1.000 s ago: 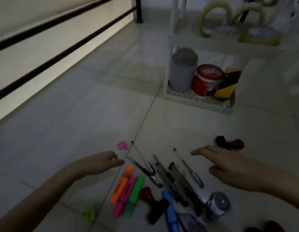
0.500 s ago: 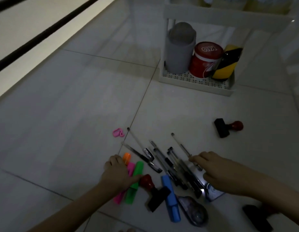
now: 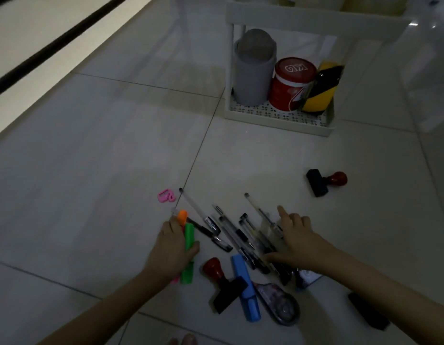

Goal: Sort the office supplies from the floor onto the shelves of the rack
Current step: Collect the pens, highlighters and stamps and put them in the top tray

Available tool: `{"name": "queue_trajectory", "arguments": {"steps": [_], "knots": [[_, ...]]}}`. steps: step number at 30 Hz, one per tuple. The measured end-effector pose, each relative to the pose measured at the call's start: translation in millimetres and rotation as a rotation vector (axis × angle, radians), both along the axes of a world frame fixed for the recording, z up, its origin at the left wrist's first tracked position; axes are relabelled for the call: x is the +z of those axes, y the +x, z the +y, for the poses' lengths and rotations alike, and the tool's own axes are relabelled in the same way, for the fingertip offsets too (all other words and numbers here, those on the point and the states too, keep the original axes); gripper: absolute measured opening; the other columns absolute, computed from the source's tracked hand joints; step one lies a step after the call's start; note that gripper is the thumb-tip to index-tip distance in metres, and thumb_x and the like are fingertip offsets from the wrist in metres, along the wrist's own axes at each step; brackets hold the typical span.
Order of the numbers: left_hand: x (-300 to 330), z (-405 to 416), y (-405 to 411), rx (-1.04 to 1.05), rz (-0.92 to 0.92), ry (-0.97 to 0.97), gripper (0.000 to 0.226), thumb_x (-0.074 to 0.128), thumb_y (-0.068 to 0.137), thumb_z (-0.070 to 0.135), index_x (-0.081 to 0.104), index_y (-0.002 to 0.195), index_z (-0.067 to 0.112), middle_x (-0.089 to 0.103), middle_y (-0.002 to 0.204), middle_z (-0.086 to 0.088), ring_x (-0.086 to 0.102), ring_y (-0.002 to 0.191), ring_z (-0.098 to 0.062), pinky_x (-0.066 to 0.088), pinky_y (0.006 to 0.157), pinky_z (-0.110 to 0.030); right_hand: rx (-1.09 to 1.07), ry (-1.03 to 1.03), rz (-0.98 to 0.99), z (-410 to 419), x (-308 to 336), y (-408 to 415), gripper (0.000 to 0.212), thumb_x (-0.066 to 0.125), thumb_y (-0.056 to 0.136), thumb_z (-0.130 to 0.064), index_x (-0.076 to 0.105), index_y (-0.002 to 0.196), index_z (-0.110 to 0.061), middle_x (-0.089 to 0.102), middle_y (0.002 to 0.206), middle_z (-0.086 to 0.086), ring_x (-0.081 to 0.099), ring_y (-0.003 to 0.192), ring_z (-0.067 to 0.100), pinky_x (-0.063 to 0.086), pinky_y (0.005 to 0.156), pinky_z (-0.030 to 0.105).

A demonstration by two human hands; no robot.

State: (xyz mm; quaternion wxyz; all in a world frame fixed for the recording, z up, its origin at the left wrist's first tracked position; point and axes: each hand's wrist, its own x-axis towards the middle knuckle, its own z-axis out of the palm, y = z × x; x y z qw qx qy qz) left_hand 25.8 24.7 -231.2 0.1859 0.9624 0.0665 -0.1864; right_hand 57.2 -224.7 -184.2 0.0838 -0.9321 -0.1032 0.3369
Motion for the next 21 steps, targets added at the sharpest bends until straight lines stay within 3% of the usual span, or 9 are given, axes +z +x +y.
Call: {"name": "queue_trajectory", "arguments": {"steps": [3,6,12,14,16,17,19,20,21], "knots": [[4,-5,9,-0.008,0.075,0.087,0.087,0.047,0.092,0.043,0.001,0.145,-0.007,0.031,0.139,-0.021,0.044,0.124,-0.030,0.038,0.100,-0.030,0.004,0.019,-0.051,15,-17,3,0.122,0.058,0.074,-0.068,-0.019,0.147,-0.007,0.020,0.144,0.013,0.020,0.132,0.031,0.037,0.104,0.041],[5,-10,14,-0.014,0.096,0.124,0.086,0.043,0.094,0.045,-0.001,0.144,-0.008,0.029,0.142,-0.023,0.046,0.124,-0.031,0.041,0.095,-0.030,0.000,0.006,-0.122,32,-31,-1,0.122,0.056,0.070,-0.073,-0.013,0.148,-0.010,0.021,0.140,0.012,0.023,0.129,0.029,0.036,0.101,0.040],[8,-12,17,0.062,0.201,0.078,0.088,0.041,0.093,0.049,-0.004,0.145,-0.006,0.024,0.149,-0.024,0.040,0.131,-0.033,0.039,0.101,-0.037,-0.098,0.020,-0.157,41,-42,1,0.106,0.057,0.078,-0.062,0.000,0.148,-0.007,0.023,0.138,0.014,0.025,0.127,0.030,0.039,0.098,0.041],[10,-10,16,-0.007,0.099,0.279,0.094,0.043,0.089,0.057,0.008,0.144,-0.011,0.034,0.143,-0.027,0.045,0.125,-0.035,0.044,0.095,-0.039,-0.114,0.034,-0.151,42,-43,0,0.098,0.059,0.081,-0.052,0.004,0.147,-0.005,0.026,0.137,0.014,0.027,0.127,0.029,0.040,0.096,0.040],[17,-8,22,-0.160,0.024,0.415,0.106,0.067,0.068,0.063,0.038,0.133,-0.015,0.058,0.115,-0.030,0.060,0.098,-0.039,0.053,0.072,-0.041,-0.117,0.036,-0.160,43,-47,-2,0.089,0.061,0.083,-0.041,0.011,0.145,-0.001,0.031,0.133,0.015,0.031,0.124,0.029,0.043,0.093,0.037],[14,-8,25,-0.215,-0.066,0.445,0.109,0.074,0.059,0.062,0.042,0.131,-0.013,0.059,0.111,-0.031,0.061,0.097,-0.041,0.054,0.070,-0.044,-0.101,0.019,-0.222,42,-51,-1,0.085,0.064,0.081,-0.034,0.019,0.143,0.004,0.036,0.128,0.017,0.038,0.119,0.030,0.047,0.087,0.036],[11,-9,30,-0.323,-0.049,0.426,0.108,0.066,0.073,0.057,0.016,0.146,-0.006,0.035,0.142,-0.030,0.037,0.131,-0.042,0.040,0.101,-0.049,-0.086,-0.018,-0.327,39,-57,1,0.072,0.069,0.075,-0.021,0.038,0.133,0.010,0.048,0.117,0.019,0.050,0.108,0.031,0.053,0.075,0.032],[7,-9,33,-0.397,-0.034,0.417,0.104,0.060,0.080,0.053,0.002,0.148,-0.001,0.018,0.152,-0.026,0.020,0.141,-0.039,0.026,0.113,-0.047,-0.090,-0.011,-0.315,38,-57,2,0.063,0.063,0.080,-0.016,0.037,0.132,0.008,0.047,0.119,0.018,0.049,0.109,0.030,0.052,0.077,0.031],[6,-9,37,-0.467,-0.049,0.393,0.105,0.063,0.078,0.052,0.004,0.148,0.000,0.016,0.153,-0.025,0.017,0.143,-0.038,0.022,0.115,-0.046,-0.089,0.005,-0.295,37,-58,3,0.053,0.052,0.087,-0.013,0.033,0.134,0.004,0.043,0.124,0.016,0.045,0.114,0.028,0.049,0.083,0.030]]}}
